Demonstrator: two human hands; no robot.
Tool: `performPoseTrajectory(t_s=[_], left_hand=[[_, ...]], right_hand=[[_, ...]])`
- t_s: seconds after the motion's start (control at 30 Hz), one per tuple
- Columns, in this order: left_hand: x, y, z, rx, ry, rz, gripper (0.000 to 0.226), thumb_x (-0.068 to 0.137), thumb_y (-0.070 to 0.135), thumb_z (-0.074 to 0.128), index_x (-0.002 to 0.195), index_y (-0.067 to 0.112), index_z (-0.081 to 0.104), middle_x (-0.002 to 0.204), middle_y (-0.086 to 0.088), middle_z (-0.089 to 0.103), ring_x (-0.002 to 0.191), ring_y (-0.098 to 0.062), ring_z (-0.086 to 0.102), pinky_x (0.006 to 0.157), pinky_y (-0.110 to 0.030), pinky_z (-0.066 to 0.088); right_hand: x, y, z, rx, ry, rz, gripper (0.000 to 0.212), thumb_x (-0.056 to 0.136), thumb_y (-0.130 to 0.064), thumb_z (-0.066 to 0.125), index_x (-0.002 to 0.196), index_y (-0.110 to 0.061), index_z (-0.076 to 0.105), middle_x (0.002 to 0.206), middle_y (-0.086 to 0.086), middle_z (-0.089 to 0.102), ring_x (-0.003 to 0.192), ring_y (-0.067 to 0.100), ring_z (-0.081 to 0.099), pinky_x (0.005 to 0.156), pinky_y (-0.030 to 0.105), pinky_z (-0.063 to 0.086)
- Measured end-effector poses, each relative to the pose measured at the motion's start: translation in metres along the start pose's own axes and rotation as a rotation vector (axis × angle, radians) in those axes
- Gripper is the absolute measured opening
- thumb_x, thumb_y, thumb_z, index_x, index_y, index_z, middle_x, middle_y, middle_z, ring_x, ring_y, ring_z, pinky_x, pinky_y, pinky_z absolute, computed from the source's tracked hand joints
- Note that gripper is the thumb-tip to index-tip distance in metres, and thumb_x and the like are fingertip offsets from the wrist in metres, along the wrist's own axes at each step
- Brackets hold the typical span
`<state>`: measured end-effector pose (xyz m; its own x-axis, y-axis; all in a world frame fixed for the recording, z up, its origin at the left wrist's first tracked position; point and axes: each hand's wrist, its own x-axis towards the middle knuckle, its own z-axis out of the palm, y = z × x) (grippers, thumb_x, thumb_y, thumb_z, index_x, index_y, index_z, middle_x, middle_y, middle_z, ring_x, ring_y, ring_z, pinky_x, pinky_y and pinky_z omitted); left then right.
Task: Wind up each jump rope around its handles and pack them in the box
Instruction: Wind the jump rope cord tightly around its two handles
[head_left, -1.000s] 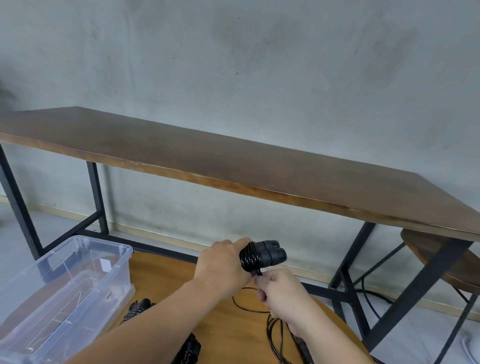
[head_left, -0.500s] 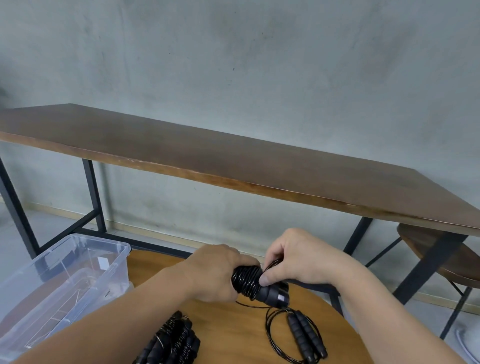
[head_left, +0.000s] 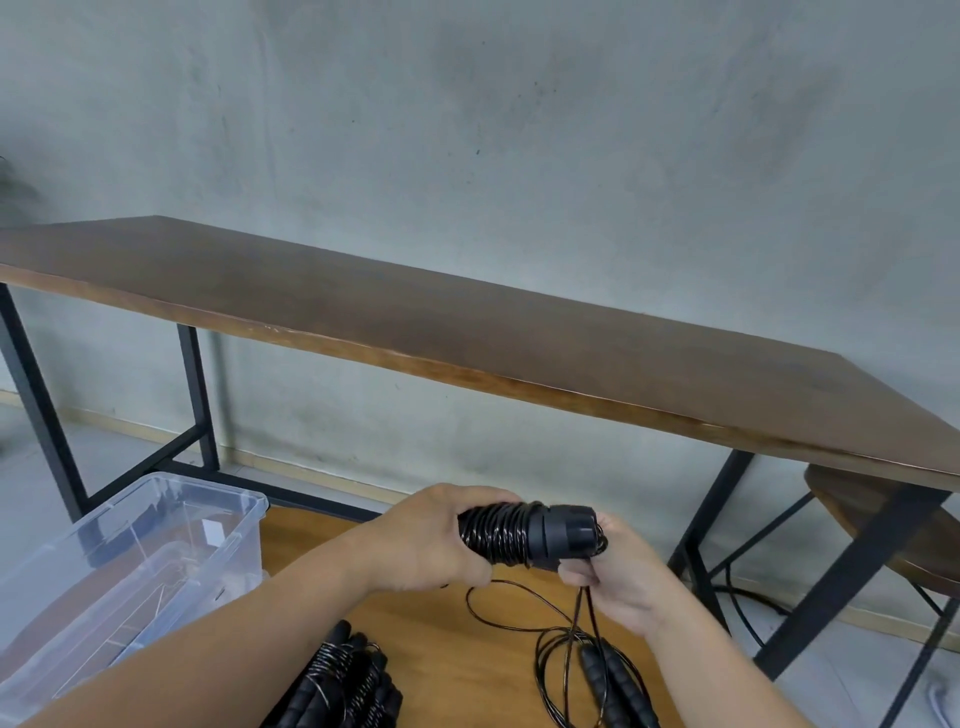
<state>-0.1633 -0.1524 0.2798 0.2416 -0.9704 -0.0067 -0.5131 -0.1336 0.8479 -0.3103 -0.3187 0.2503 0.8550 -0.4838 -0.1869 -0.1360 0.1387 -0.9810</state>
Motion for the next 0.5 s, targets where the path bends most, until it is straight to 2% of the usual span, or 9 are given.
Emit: performPoseTrajectory(t_s=[0.03,0.13,0.2,0.33,0.5], left_hand=[[0.001,-0.002,0.001,-0.027,0.023,-0.007,0.057,0.075,0.003,0.070,0.118,0.039,0.063,0.083,0.003,0.062,0.061,-0.005,0.054,0.054,-0.020,0.045],[0.006,-0.007,0.004,-0.081,0.107,-0.037,0.057,0.075,0.004,0.070,0.117,0.040,0.064,0.078,0.007,0.061,0.056,-0.009,0.052,0.050,-0.023,0.043],[0.010,-0.010,0.007,-0.088,0.153,-0.053,0.056,0.074,0.004,0.070,0.115,0.042,0.065,0.075,0.008,0.061,0.054,-0.008,0.052,0.048,-0.022,0.042],[0.017,-0.016,0.014,0.023,0.241,-0.091,0.050,0.069,0.015,0.069,0.107,0.047,0.064,0.074,0.011,0.063,0.058,-0.006,0.053,0.054,-0.019,0.042],[0.022,-0.017,0.022,0.266,0.334,-0.179,0.054,0.072,0.025,0.066,0.119,0.049,0.056,0.082,0.013,0.064,0.073,-0.008,0.058,0.059,-0.021,0.042]], right_hand=[[0.001,0.004,0.003,0.058,0.014,-0.007,0.037,0.099,0.000,0.041,0.076,-0.009,0.068,0.058,0.000,0.048,0.050,0.011,0.025,0.049,0.024,0.020],[0.005,0.014,0.014,0.186,0.067,-0.016,0.011,0.098,-0.007,0.049,0.092,-0.003,0.058,0.057,0.002,0.045,0.046,0.009,0.021,0.044,0.021,0.018],[0.006,0.019,0.024,0.240,0.121,-0.024,0.007,0.098,-0.011,0.052,0.096,-0.005,0.055,0.058,0.002,0.044,0.046,0.008,0.019,0.044,0.021,0.016],[0.001,0.025,0.041,0.223,0.215,-0.008,0.018,0.102,-0.016,0.049,0.095,-0.002,0.059,0.061,0.001,0.043,0.049,0.009,0.021,0.045,0.022,0.017],[-0.005,0.026,0.055,-0.088,0.288,0.045,0.029,0.105,-0.015,0.040,0.097,-0.002,0.065,0.064,0.000,0.046,0.048,0.009,0.032,0.047,0.023,0.025]])
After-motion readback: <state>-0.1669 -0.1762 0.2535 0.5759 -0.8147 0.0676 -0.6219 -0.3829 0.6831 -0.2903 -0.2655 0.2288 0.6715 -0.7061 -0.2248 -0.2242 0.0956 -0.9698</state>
